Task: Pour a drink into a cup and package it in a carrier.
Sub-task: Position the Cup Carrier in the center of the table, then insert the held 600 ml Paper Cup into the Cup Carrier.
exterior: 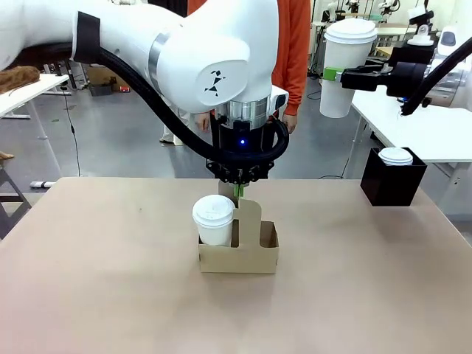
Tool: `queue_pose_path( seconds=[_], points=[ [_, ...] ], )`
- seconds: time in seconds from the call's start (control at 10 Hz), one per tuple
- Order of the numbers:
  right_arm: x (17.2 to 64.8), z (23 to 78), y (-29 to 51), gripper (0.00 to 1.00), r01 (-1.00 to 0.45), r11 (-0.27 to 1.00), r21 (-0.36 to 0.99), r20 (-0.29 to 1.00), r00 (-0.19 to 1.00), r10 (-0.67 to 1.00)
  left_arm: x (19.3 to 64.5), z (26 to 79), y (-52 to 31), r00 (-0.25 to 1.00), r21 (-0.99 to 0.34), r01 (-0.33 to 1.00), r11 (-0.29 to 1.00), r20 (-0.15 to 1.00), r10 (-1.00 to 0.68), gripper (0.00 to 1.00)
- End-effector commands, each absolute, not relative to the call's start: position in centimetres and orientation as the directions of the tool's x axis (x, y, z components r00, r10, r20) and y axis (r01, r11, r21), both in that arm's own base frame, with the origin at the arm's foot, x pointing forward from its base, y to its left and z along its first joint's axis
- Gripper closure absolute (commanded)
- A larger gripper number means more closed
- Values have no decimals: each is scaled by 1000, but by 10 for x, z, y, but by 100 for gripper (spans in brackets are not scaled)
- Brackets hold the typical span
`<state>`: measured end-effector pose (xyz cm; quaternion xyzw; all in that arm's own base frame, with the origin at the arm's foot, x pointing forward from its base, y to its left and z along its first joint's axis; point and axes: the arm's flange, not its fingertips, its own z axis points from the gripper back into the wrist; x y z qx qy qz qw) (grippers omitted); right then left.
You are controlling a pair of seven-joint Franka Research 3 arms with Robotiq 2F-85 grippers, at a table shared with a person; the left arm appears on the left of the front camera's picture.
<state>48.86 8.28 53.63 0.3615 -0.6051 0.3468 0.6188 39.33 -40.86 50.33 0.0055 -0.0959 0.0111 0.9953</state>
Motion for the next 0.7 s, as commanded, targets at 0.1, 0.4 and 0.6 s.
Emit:
queue_pose_path(
  seconds=[0.1, 0.4, 0.6],
  points=[
    [490, 541, 84, 20, -867, 498, 20, 1000, 17, -10, 394, 503, -407, 981, 10, -25, 1000, 191, 23, 98],
    [490, 541, 84, 20, -867, 498, 20, 1000, 17, -10, 393, 503, -408, 981, 9, -23, 1000, 191, 21, 40],
    [489, 536, 83, 20, -867, 498, 28, 1000, 27, -8, 396, 513, -390, 989, -49, -3, 999, 150, 10, 0]
  ],
)
